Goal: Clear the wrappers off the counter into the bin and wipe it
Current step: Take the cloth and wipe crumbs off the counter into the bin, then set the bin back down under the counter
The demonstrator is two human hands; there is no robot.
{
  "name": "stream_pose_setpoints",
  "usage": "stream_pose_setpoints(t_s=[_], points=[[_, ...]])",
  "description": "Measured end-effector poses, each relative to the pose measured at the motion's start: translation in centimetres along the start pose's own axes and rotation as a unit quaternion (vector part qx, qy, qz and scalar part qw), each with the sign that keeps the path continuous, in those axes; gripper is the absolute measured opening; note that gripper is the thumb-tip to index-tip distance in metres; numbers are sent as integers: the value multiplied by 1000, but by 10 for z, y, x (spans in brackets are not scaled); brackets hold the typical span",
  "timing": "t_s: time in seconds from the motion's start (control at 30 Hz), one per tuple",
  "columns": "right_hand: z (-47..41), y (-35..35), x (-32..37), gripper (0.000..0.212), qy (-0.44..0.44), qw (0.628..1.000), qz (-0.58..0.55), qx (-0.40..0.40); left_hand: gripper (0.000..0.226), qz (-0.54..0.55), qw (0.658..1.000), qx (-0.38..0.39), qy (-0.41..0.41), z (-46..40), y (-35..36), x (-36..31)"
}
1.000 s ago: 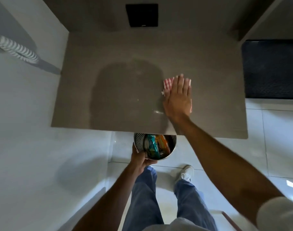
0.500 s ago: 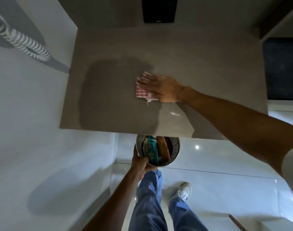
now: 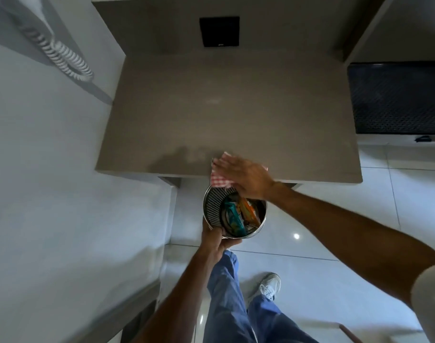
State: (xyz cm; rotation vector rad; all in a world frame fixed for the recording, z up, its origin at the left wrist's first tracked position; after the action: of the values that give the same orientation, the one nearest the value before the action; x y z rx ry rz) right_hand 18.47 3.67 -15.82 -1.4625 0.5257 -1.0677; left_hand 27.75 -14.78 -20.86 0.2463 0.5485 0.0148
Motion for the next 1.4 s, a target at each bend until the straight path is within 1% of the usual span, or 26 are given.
stream_pose_setpoints(t_s=[0.17, 0.23, 0.27, 0.3, 0.33, 0.4, 0.47, 0.5, 0.53, 0.6, 0.67, 0.7, 0.77, 0.83, 0.9, 0.97, 1.0, 1.07, 1.1, 1.17, 1.2, 1.23, 1.27, 1.33, 1.37, 1.4], points=[[45, 53, 48, 71, -77, 991, 31, 102, 55, -9, 1000, 3, 2, 25, 11, 17], [61, 49, 49, 60, -41, 996, -73, 27, 50, -11, 1000, 6, -2, 30, 13, 20], [67, 42, 48, 52, -2, 984, -175, -17, 47, -11, 1000, 3, -4, 33, 15, 23], [73, 32, 45, 43, 58, 948, -303, -74, 46, -8, 1000, 4, -6, 35, 19, 26], [79, 19, 42, 36, 141, 883, -430, -123, 49, -1, 1000, 6, -7, 37, 22, 28], [88, -7, 32, 27, 258, 692, -647, -189, 55, -1, 1000, 7, -15, 36, 25, 32], [99, -24, 7, 33, 224, 476, -823, -214, 54, -26, 999, 11, -26, 35, 30, 34], [107, -34, -6, 35, 191, 393, -871, -224, 56, -37, 999, 16, -34, 35, 33, 34], [114, -45, -18, 33, 182, 351, -888, -233, 58, -44, 998, 22, -42, 36, 35, 34], [125, -62, -43, 35, 250, 354, -864, -258, 61, -66, 996, 38, -53, 31, 41, 35], [128, -69, -66, 43, 337, 378, -813, -287, 61, -86, 993, 48, -66, 27, 50, 36], [129, -71, -78, 44, 374, 410, -774, -304, 63, -95, 991, 53, -73, 26, 55, 37], [135, -78, -98, 40, 480, 524, -631, -311, 67, -112, 988, 64, -85, 21, 65, 36], [144, -82, -110, 41, 555, 646, -453, -265, 68, -132, 984, 77, -95, 16, 74, 36], [156, -78, -107, 49, 582, 716, -285, -260, 66, -147, 980, 88, -103, 10, 83, 35], [167, -67, -91, 37, 523, 778, -157, -311, 59, -158, 977, 95, -108, 1, 91, 37], [171, -56, -76, 28, 457, 826, -116, -309, 52, -167, 975, 97, -108, -3, 94, 39], [184, -20, -43, 23, 305, 922, -55, -233, 35, -184, 973, 94, -105, -11, 99, 43], [194, 1, -28, 22, 267, 944, -53, -187, 39, -187, 973, 88, -102, -16, 99, 47], [214, 47, -14, 30, 316, 935, -93, -129, 57, -185, 974, 77, -104, -30, 99, 57], [223, 69, -16, 42, 392, 903, -139, -101, 61, -180, 975, 74, -105, -37, 100, 60], [230, 94, -23, 56, 475, 848, -227, -62, 61, -178, 976, 73, -105, -47, 101, 66], [235, 118, -33, 67, 542, 771, -332, -33, 58, -174, 977, 71, -104, -58, 104, 71], [237, 164, -63, 62, 591, 656, -469, 17, 59, -168, 977, 69, -107, -90, 110, 84], [236, 181, -80, 52, 599, 634, -489, 27, 64, -173, 976, 68, -110, -107, 114, 89], [232, 203, -99, 43, 599, 635, -486, 35, 67, -185, 974, 66, -111, -129, 118, 96]])
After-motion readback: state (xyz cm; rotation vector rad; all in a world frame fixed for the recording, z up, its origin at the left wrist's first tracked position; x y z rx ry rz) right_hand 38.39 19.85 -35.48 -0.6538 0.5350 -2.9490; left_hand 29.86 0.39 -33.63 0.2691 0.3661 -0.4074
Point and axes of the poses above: each hand's wrist, its own z-axis away from the middle knuckle, its own y-axis out of the palm, x = y × z, the point moved 2 cm from there along -z, towards the middle knuckle, and after that the axes turned 8 degrees about x, right-handed, at the moved point
